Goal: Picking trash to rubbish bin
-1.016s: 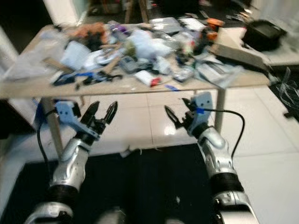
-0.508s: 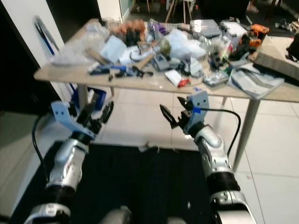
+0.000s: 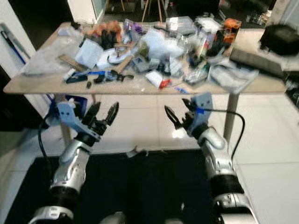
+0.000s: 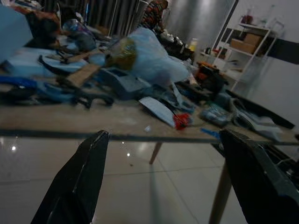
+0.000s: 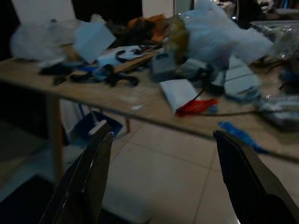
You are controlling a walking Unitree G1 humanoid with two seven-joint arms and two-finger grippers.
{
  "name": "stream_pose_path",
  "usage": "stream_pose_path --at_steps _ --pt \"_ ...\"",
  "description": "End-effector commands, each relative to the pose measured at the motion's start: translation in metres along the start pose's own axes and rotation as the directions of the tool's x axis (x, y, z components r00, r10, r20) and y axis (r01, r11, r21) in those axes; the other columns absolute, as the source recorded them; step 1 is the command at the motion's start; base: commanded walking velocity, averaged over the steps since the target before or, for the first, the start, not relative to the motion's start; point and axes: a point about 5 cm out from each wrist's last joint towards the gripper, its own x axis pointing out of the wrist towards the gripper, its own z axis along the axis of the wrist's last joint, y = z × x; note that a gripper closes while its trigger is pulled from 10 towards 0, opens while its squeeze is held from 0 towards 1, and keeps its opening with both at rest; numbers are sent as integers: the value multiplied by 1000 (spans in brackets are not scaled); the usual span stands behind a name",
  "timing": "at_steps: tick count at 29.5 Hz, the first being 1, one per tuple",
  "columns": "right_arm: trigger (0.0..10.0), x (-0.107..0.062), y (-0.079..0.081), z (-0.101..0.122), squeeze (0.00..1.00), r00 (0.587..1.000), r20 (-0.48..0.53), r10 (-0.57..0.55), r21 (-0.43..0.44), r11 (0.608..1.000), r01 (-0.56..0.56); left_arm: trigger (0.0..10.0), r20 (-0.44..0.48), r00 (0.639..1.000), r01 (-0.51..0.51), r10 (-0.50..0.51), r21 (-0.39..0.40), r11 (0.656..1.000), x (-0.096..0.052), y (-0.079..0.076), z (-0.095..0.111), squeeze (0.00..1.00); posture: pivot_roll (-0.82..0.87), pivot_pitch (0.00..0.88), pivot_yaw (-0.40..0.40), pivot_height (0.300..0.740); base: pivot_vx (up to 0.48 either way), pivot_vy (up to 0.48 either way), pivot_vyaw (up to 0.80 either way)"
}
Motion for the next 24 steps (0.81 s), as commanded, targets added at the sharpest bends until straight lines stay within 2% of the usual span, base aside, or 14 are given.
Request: stream_pose_path --at_steps 1,10,20,24 --pt "10000 4 6 -1 0 1000 -1 18 17 1000 -18 10000 -12 1000 -13 13 10 1000 -3 4 -1 0 -9 0 -24 740 266 0 0" --pt "10000 4 7 -1 0 999 -2 40 8 999 -40 10000 -15 1000 -8 8 10 1000 -4 3 -2 0 -8 0 -29 740 264 0 0" --pt "10000 4 9 -2 0 998 -10 56 0 998 -56 10000 -17 1000 0 1 9 1000 -4 3 -3 0 -7 0 -30 740 262 0 767" --pt "10000 4 8 -2 0 999 -13 42 10 999 -42 10000 -17 1000 5 -5 7 1000 -4 3 -3 0 -7 0 -30 740 262 0 0"
